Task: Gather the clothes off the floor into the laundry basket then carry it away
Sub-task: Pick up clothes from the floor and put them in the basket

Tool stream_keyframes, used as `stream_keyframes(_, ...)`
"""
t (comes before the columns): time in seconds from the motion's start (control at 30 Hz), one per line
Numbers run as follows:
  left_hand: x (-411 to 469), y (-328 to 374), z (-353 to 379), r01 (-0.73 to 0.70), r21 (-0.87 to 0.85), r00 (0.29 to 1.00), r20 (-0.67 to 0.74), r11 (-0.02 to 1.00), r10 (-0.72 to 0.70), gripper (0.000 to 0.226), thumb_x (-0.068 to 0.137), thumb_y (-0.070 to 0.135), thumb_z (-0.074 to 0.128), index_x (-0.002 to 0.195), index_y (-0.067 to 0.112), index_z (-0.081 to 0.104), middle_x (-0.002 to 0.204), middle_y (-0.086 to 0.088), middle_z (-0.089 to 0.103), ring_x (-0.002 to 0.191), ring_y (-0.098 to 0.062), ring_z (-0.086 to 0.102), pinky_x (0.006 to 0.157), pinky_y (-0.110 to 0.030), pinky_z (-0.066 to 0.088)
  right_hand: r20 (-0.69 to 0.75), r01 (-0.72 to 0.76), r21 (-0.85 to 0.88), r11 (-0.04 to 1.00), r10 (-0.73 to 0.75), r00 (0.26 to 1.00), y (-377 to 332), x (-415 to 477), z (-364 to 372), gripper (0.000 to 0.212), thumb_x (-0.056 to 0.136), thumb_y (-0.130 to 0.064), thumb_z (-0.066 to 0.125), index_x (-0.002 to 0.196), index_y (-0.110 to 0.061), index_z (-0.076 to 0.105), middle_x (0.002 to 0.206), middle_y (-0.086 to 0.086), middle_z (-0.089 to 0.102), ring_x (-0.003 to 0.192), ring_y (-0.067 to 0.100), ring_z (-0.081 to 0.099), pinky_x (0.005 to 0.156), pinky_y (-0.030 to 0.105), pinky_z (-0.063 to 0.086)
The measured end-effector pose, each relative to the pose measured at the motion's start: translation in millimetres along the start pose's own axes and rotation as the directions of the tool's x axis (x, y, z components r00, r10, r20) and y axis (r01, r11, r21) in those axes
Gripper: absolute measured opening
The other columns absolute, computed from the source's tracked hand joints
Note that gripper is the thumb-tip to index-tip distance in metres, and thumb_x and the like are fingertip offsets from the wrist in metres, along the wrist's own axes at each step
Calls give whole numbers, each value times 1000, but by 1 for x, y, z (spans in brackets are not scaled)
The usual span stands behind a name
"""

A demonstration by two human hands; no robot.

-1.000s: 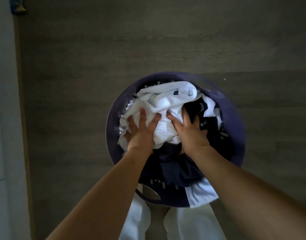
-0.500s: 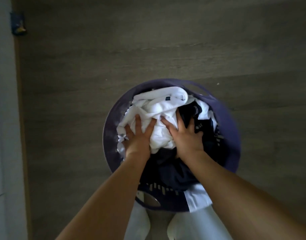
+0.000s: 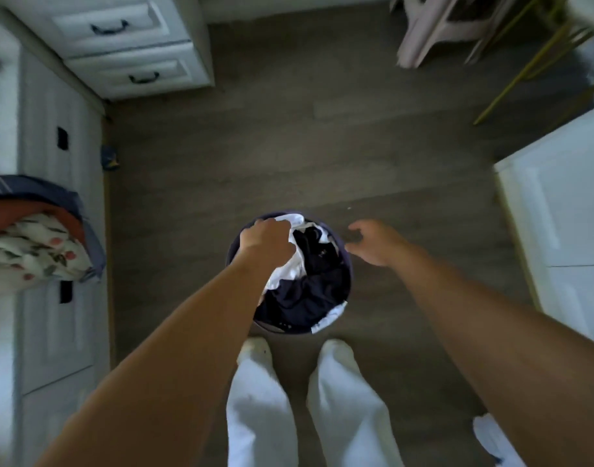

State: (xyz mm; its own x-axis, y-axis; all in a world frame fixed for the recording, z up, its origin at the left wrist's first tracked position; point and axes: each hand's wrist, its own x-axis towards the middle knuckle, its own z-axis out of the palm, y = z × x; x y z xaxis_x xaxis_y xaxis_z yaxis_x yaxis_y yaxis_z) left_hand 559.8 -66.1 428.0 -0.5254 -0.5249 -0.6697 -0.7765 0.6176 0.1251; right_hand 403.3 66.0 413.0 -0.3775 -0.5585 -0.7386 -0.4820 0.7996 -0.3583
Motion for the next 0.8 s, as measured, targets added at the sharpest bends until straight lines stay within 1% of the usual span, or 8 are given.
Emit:
stream_keyframes(0.13, -64, 45, -55, -77, -33, 995, -68, 996, 75, 32, 94, 31, 47, 123, 21, 57, 123, -5, 61, 113, -29, 56, 80, -35, 42, -133, -5, 87, 996, 17, 991, -5, -77, -50, 53, 93, -32, 59, 141, -13, 46, 141, 11, 51, 127, 28, 50, 100, 31, 40)
stream_keyframes(0.23, -103, 74, -73, -171, -27, 982, -82, 985, 169, 28, 93, 29, 46, 117, 25, 61, 122, -2, 62, 111, -27, 58, 87, -36, 49, -194, -10, 130, 991, 35, 980, -7, -129, -67, 47, 93, -33, 59, 135, -13, 52, 133, 9, 57, 121, 26, 54, 95, 29, 41)
stream_keyframes(0.33, -142, 105, -90, -284, 50, 954, -83, 958, 287, 27, 93, 27, 44, 112, 24, 63, 119, 0, 63, 108, -26, 60, 87, -34, 48, -242, -53, 178, 983, 96, 965, 0, -186, -77, 45, 94, -35, 57, 133, -15, 53, 134, 9, 57, 123, 25, 53, 99, 30, 40)
stream_keyframes(0.43, -176, 138, -110, -394, 129, 907, -103, 910, 407, 32, 95, 32, 45, 122, 25, 60, 126, 2, 61, 115, -25, 58, 86, -33, 44, -276, -98, 172, 980, 144, 950, 7, -246, -90, 44, 98, -34, 47, 136, -12, 51, 141, 11, 52, 130, 28, 47, 105, 33, 37)
stream_keyframes(0.5, -197, 163, -120, -478, 186, 857, -113, 858, 502, 36, 94, 35, 48, 128, 26, 57, 133, 0, 58, 122, -24, 55, 95, -36, 44, -338, -120, 200, 972, 184, 923, 14, -284, -97, 43, 100, -30, 42, 134, -7, 53, 139, 15, 52, 129, 32, 47, 105, 36, 37)
stream_keyframes(0.6, -226, 202, -127, -579, 282, 774, -105, 765, 625, 39, 94, 35, 48, 130, 23, 56, 135, -3, 56, 125, -25, 53, 100, -40, 45, -446, -132, 285, 949, 254, 858, 36, -329, -97, 39, 98, -31, 48, 128, -9, 58, 134, 13, 56, 124, 30, 50, 102, 37, 38)
stream_keyframes(0.77, -290, 284, -112, -703, 428, 606, -57, 567, 794, 40, 94, 38, 48, 131, 26, 56, 134, 0, 57, 123, -23, 55, 94, -36, 45, -573, -177, 450, 875, 435, 695, 97, -417, -89, 42, 95, -37, 54, 133, -19, 53, 137, 5, 55, 124, 24, 52, 105, 32, 38)
stream_keyframes(0.8, -309, 307, -105, -730, 455, 554, -42, 510, 831, 40, 94, 37, 49, 131, 26, 55, 133, 0, 58, 122, -23, 56, 93, -35, 44, -584, -191, 491, 850, 483, 652, 115, -442, -84, 43, 95, -37, 54, 133, -20, 51, 138, 5, 54, 124, 24, 52, 107, 33, 38)
